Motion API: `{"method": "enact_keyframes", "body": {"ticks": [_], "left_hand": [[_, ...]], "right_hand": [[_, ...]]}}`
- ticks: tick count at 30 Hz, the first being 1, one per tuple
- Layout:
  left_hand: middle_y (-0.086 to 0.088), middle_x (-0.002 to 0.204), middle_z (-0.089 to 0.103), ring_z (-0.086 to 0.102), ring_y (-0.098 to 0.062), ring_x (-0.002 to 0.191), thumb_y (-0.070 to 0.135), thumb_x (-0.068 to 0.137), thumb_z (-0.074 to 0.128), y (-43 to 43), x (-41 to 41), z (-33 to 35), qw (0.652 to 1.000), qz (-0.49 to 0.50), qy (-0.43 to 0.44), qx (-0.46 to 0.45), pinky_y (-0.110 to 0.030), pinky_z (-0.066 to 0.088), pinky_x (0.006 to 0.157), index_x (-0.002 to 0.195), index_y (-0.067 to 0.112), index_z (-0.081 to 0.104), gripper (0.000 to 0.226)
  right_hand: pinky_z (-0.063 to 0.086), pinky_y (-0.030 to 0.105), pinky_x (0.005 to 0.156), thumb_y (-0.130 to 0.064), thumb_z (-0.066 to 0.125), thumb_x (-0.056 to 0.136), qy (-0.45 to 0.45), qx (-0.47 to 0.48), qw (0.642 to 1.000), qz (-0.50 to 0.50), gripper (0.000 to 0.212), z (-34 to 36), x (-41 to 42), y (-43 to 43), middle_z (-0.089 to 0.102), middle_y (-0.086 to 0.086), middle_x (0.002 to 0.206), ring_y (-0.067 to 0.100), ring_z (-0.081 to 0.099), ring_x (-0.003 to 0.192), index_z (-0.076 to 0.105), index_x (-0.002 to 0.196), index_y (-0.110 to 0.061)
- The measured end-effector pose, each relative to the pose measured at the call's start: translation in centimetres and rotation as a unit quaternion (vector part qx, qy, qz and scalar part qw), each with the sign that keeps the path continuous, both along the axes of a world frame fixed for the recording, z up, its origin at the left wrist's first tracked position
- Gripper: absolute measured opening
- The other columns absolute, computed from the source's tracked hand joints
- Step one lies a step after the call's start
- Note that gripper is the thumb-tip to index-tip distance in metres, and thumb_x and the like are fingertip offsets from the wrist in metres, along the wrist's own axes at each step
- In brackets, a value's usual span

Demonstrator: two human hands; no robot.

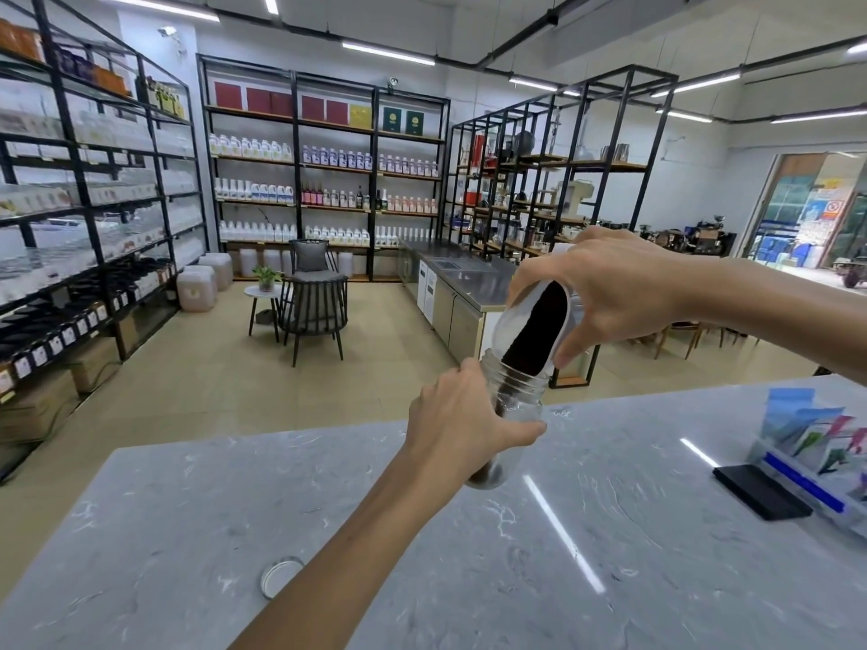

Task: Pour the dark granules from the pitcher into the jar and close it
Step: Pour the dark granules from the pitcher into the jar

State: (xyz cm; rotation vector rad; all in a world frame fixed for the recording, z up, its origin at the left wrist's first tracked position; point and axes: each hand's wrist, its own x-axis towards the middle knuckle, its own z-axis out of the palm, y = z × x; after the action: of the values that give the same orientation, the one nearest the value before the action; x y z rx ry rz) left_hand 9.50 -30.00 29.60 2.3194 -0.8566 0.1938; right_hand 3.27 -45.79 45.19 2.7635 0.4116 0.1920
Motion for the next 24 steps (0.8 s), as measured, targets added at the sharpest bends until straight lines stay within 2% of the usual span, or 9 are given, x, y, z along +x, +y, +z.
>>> {"method": "enact_keyframes", "body": {"ticks": [5, 13, 17, 24], "left_hand": [[0.002, 0.102, 0.061, 0.052, -0.02, 0.088, 0.071, 0.068, 0.074, -0.04, 0.05, 0.06, 1.0, 0.002, -0.001, 0.003, -0.033, 0.039, 0.07, 0.11, 0.019, 0.051, 0.071], [0.003, 0.098, 0.061, 0.054, -0.02, 0.087, 0.072, 0.067, 0.075, -0.26, 0.16, 0.29, 1.0, 0.004, -0.007, 0.002, -0.033, 0.039, 0.07, 0.107, 0.018, 0.052, 0.071], [0.003, 0.095, 0.06, 0.054, -0.02, 0.086, 0.071, 0.066, 0.075, -0.44, 0.09, 0.2, 1.0, 0.003, -0.007, 0.002, -0.033, 0.039, 0.067, 0.105, 0.017, 0.052, 0.07], [0.002, 0.098, 0.061, 0.057, -0.021, 0.089, 0.072, 0.067, 0.075, -0.67, 0.21, 0.13, 1.0, -0.001, -0.006, 0.009, -0.033, 0.042, 0.069, 0.107, 0.017, 0.051, 0.072]], "right_hand": [[0.035, 0.042, 0.101, -0.064, 0.082, 0.063, 0.001, -0.002, 1.0, 0.001, 0.073, -0.08, 0.21, -0.09, 0.041, -0.047, 0.093, -0.002, 0.049, 0.09, 0.047, 0.124, -0.044], [0.034, 0.043, 0.102, -0.063, 0.082, 0.064, -0.008, 0.003, 1.0, 0.008, 0.074, -0.11, 0.12, -0.22, 0.059, -0.028, 0.117, 0.008, 0.06, 0.104, 0.046, 0.126, -0.044], [0.034, 0.045, 0.102, -0.062, 0.082, 0.064, -0.007, 0.007, 1.0, 0.004, 0.075, -0.15, 0.1, -0.35, 0.059, -0.029, 0.12, 0.006, 0.058, 0.106, 0.045, 0.126, -0.045], [0.03, 0.043, 0.102, -0.061, 0.083, 0.063, -0.007, 0.011, 1.0, -0.001, 0.075, -0.41, 0.28, -0.8, 0.05, -0.035, 0.112, 0.0, 0.05, 0.102, 0.042, 0.124, -0.048]]}}
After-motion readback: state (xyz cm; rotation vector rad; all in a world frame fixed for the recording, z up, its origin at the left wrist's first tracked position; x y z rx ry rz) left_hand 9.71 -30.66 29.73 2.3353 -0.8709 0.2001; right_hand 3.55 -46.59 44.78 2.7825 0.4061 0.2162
